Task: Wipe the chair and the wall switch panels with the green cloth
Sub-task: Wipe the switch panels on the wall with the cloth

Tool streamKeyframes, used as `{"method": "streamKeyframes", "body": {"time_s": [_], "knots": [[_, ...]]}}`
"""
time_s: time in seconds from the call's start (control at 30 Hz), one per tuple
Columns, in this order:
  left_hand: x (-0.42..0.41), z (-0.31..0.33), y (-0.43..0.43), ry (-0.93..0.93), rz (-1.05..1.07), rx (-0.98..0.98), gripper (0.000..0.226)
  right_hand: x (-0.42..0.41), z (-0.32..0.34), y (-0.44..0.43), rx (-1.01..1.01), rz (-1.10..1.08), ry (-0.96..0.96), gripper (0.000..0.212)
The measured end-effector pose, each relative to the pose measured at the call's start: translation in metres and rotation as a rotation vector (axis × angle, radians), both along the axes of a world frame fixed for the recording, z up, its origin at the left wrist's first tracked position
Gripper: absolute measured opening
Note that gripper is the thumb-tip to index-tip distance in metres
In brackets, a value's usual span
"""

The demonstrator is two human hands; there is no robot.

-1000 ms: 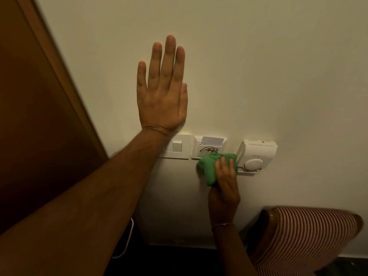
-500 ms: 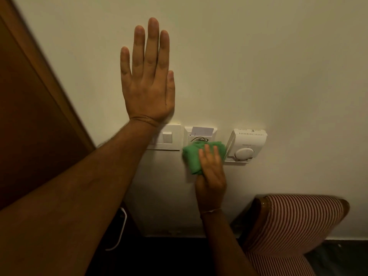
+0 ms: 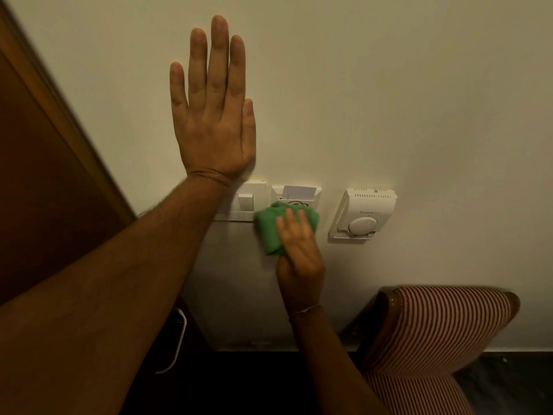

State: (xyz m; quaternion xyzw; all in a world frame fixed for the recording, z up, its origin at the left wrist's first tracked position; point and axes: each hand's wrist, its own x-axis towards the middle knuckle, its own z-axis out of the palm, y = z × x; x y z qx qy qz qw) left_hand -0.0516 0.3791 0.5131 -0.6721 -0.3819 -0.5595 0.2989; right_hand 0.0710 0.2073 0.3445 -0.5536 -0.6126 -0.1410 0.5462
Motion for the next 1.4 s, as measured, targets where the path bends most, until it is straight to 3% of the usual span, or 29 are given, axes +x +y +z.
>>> {"method": "streamKeyframes", "body": {"time_s": [0.13, 0.23, 0.33, 0.43, 0.53, 0.63, 0.8, 0.9, 1.03, 1.13, 1.4], "knots": [[0.002, 0.000, 0.006, -0.029, -0.017, 0.017, 0.071, 0.020, 0.002, -0.005, 0.058, -0.117, 0.204, 0.049], [0.002, -0.001, 0.002, -0.029, -0.013, -0.005, 0.070, -0.008, 0.005, 0.002, 0.046, -0.090, 0.231, 0.054], [-0.002, 0.001, -0.009, 0.018, 0.023, -0.017, 0.067, -0.032, 0.005, 0.008, 0.037, -0.020, 0.158, 0.058], [0.000, 0.004, -0.018, 0.014, 0.018, -0.042, 0.062, -0.039, 0.007, 0.014, 0.015, 0.022, -0.004, 0.040], [-0.005, 0.004, -0.014, 0.023, 0.035, -0.010, 0.064, -0.022, 0.007, 0.009, 0.021, 0.038, -0.066, 0.036], [-0.010, 0.003, 0.003, 0.040, 0.029, 0.048, 0.068, 0.006, 0.004, -0.003, 0.030, -0.055, 0.066, 0.045], [0.007, -0.014, 0.035, -0.081, -0.032, -0.025, 0.073, -0.004, 0.010, -0.001, 0.049, -0.117, 0.273, 0.056], [-0.003, -0.012, 0.054, -0.060, 0.048, 0.003, 0.080, -0.029, 0.016, 0.008, 0.079, -0.034, 0.202, 0.064], [0.003, -0.022, 0.045, -0.072, -0.030, 0.007, 0.072, -0.036, 0.020, 0.019, 0.057, 0.053, -0.061, 0.045], [0.002, -0.019, 0.035, -0.062, -0.009, 0.036, 0.072, -0.017, 0.017, 0.016, 0.048, 0.069, -0.148, 0.035], [0.001, -0.008, 0.011, -0.018, -0.056, 0.061, 0.068, 0.018, -0.001, 0.000, 0.059, -0.052, 0.230, 0.051]]}}
